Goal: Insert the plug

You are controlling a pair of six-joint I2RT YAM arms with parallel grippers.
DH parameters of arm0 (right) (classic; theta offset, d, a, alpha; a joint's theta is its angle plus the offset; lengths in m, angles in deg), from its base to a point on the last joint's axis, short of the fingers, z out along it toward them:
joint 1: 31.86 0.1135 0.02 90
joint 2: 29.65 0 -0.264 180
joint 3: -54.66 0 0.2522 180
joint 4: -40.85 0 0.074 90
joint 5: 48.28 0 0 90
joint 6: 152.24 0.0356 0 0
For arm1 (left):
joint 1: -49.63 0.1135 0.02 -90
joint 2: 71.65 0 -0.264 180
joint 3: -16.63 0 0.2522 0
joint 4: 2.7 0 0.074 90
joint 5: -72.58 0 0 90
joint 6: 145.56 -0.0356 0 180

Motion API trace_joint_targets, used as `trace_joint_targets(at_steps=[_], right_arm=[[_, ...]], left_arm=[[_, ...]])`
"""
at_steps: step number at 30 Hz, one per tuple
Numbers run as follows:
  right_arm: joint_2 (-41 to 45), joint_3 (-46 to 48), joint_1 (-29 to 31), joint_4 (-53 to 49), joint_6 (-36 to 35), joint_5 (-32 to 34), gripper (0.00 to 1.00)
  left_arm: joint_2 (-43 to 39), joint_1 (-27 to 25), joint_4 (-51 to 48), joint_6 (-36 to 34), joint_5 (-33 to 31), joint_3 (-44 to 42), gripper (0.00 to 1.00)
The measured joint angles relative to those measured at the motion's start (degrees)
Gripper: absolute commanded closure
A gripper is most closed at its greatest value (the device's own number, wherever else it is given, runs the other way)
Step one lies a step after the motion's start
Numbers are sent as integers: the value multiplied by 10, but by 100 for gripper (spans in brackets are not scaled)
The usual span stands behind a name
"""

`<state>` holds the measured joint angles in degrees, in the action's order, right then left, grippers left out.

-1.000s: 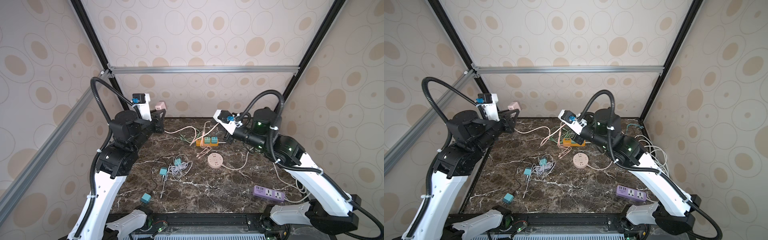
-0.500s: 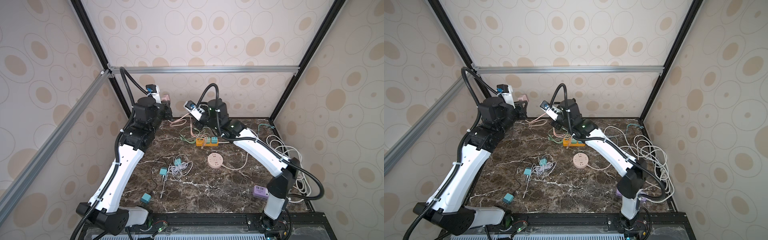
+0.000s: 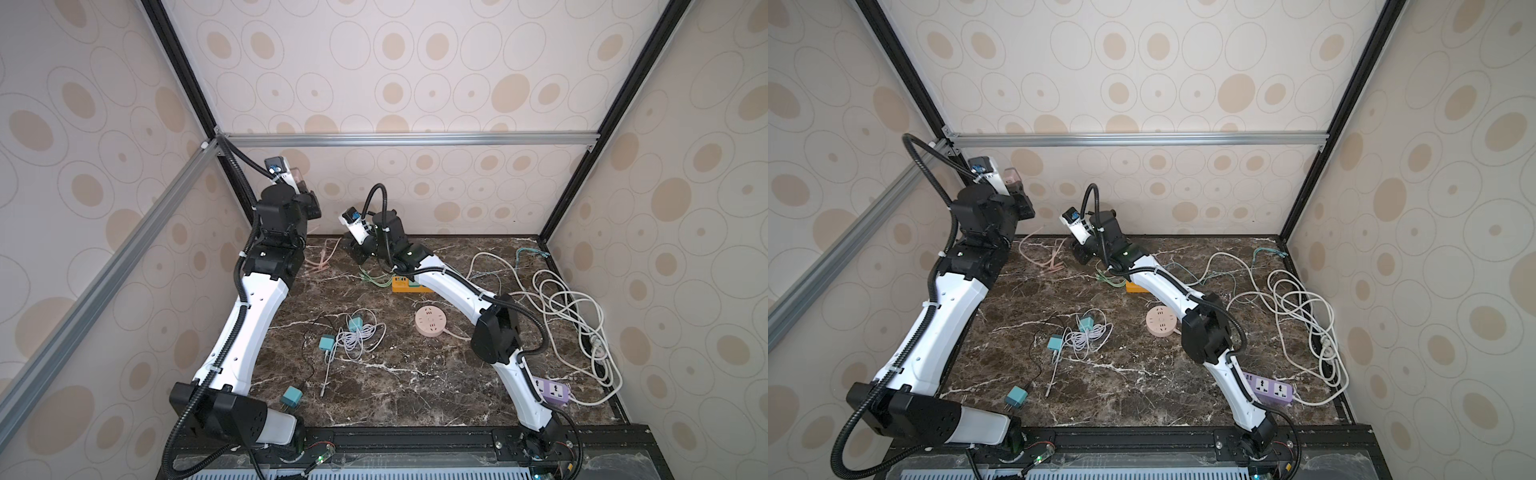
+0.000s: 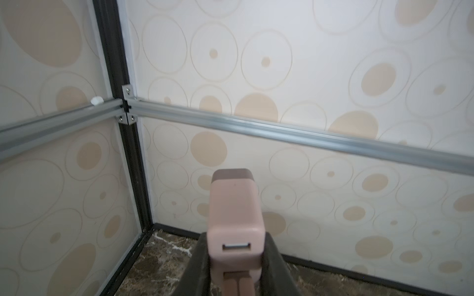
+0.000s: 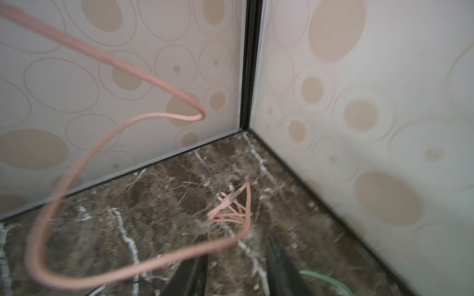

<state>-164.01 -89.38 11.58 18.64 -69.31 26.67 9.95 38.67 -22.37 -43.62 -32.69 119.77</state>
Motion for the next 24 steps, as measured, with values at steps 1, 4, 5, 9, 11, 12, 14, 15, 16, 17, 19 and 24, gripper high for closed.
trace_joint_targets(at_steps=[1,4,5,9,11,12,14,15,16,17,19,24], right_arm=[[0,18,0,-10,-3,-5,40],[27,127,-1,-16,-15,-16,28],[50,184,-3,-14,-19,-17,21],[169,380,-17,-11,-20,-19,0],[246,458,-30,3,-19,-15,0],[286,490,-36,10,-19,-12,0],[381,558,-49,31,-19,5,0],[423,584,-52,40,-17,17,0],[472,615,-53,51,-14,34,0],[512,643,-52,62,-10,52,1],[577,694,-52,79,2,97,0],[674,796,-85,66,65,212,0]], left_arm=[[2,0,1,-4,2,-22,100],[19,0,-2,-14,7,-76,100],[25,0,-3,-17,10,-91,100],[33,0,-7,-34,33,-131,100],[32,-2,-6,-46,46,-137,100],[32,-3,-6,-53,52,-139,100],[32,-10,-6,-73,67,-145,100],[32,-16,-7,-83,71,-147,100],[32,-24,-9,-95,78,-149,100],[32,-35,-13,-106,87,-151,100],[32,-56,-26,-125,105,-151,100],[50,-123,-68,-178,152,-151,100]])
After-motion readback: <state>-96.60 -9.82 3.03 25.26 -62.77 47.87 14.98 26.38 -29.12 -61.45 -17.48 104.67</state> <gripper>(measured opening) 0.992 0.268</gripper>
